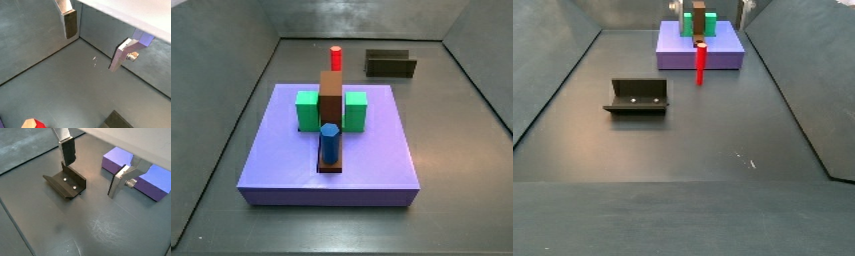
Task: Pick up the red object. Move up. Move to above the board. Insert the red object.
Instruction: Pick up the red object.
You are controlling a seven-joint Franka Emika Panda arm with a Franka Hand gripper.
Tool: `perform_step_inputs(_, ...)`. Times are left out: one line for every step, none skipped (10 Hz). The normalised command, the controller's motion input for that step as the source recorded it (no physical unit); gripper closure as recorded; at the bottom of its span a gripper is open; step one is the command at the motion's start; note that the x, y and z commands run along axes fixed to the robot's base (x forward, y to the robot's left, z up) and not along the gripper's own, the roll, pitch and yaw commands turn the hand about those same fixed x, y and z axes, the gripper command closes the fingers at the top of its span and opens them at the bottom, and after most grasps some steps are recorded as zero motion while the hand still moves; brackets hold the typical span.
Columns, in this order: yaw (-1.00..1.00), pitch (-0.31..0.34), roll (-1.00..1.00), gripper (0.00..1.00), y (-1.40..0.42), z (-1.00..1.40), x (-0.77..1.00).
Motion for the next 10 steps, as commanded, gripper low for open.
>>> perform_step_inputs(0.0, 0.0, 0.0, 0.0, -0.03, 0.0, 0.01)
perform_step_inputs(0.0, -0.021, -0.12, 0.0, -0.28, -0.19, 0.05)
perform_step_inputs(0.17, -0.111, 0.06, 0.0, -1.0, -0.27, -0.25)
perform_step_inputs(0.04, -0.119, 0.07, 0.0, -1.0, -0.33, -0.29)
perform_step_inputs(0.0, -0.08, 0.07, 0.0, -1.0, -0.32, -0.2)
perform_step_inputs(0.0, -0.059, 0.08, 0.0, -1.0, -0.32, -0.16)
perform_step_inputs(-0.01, -0.066, 0.13, 0.0, -1.0, -0.36, -0.22)
perform_step_inputs(-0.07, -0.044, 0.13, 0.0, -0.95, -0.28, -0.09)
perform_step_inputs(-0.3, 0.0, 0.17, 0.0, -0.75, -0.21, 0.19)
perform_step_inputs(-0.33, 0.0, 0.13, 0.0, -0.45, -0.16, 0.38)
